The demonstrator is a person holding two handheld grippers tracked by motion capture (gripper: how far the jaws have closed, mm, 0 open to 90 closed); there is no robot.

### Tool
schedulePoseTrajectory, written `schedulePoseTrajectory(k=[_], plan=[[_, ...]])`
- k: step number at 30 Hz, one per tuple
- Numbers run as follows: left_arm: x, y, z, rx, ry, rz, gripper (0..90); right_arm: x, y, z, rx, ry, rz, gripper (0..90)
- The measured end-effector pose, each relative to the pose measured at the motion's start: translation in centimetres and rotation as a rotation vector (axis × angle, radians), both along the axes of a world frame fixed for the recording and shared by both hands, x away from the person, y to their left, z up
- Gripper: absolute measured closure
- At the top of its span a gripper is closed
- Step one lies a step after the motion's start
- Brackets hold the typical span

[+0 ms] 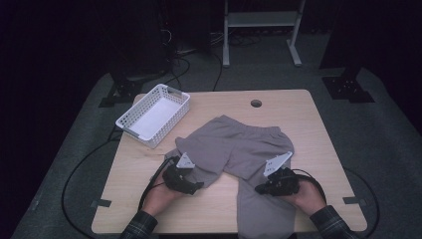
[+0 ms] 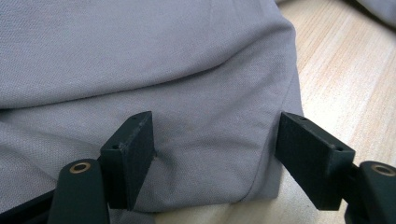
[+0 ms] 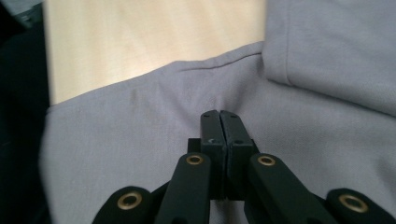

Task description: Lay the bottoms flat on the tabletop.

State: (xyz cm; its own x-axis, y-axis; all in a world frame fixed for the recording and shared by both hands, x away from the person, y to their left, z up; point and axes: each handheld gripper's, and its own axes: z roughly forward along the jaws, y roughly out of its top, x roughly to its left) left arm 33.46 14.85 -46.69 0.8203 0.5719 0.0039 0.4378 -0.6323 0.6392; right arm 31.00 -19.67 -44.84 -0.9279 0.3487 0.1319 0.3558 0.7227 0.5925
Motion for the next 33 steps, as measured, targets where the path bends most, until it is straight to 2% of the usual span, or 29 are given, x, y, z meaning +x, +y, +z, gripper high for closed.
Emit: schedulePoseTrajectory(k=[10, 16, 17, 18, 19, 21, 24, 25, 26, 27, 28, 30, 31, 33], plan=[[-0.1, 0.0, 0.0, -0.003, 0.004, 0.003, 27.6, -3.7, 0.9, 0.2, 0.022, 0.059, 0.124, 88.8], [0.0, 0.0, 0.0, -0.001, 0.003, 0.0, 27.7, -6.3, 1.9, 0.2, 0.038, 0.11, 0.248, 88.2], [0.0, 0.0, 0.0, -0.001, 0.003, 0.001, 27.7, -6.6, 2.1, 0.2, 0.035, 0.116, 0.269, 85.7], [0.0, 0.0, 0.0, 0.0, 0.003, 0.001, 27.7, -6.8, 2.2, 0.2, 0.043, 0.107, 0.284, 75.1], [0.0, 0.0, 0.0, 0.001, 0.003, 0.001, 27.6, -6.8, 2.1, 0.4, 0.055, 0.086, 0.264, 66.5], [-0.1, 0.0, 0.0, 0.002, 0.001, 0.0, 27.7, -6.0, 1.3, 1.0, 0.088, 0.045, 0.198, 59.6], [-0.1, 0.0, 0.0, 0.0, 0.004, 0.002, 27.7, -4.3, -0.4, 1.8, 0.114, -0.025, 0.079, 55.9], [-0.1, 0.0, 0.0, 0.0, 0.004, 0.002, 27.7, -4.3, -0.4, 1.8, 0.114, -0.025, 0.079, 55.9], [0.0, 0.0, 0.0, 0.001, 0.002, 0.0, 27.7, -3.7, -1.0, 1.8, 0.111, -0.045, 0.038, 55.0], [0.0, 0.0, 0.0, 0.002, 0.002, 0.0, 27.7, -2.3, -2.2, 1.5, 0.088, -0.068, -0.028, 53.7], [0.0, 0.0, 0.0, 0.003, 0.0, -0.001, 27.7, -2.3, -2.2, 1.5, 0.088, -0.068, -0.028, 53.7], [0.0, 0.0, 0.0, 0.001, 0.002, -0.001, 27.6, -1.0, -3.2, 0.8, 0.052, -0.062, -0.083, 53.4], [0.0, 0.0, 0.0, 0.001, 0.002, -0.001, 27.7, -1.0, -3.2, 0.8, 0.052, -0.062, -0.083, 53.4], [0.0, 0.0, 0.0, -0.001, 0.002, -0.001, 27.7, -0.7, -4.1, 0.2, 0.012, -0.058, -0.107, 53.7]])
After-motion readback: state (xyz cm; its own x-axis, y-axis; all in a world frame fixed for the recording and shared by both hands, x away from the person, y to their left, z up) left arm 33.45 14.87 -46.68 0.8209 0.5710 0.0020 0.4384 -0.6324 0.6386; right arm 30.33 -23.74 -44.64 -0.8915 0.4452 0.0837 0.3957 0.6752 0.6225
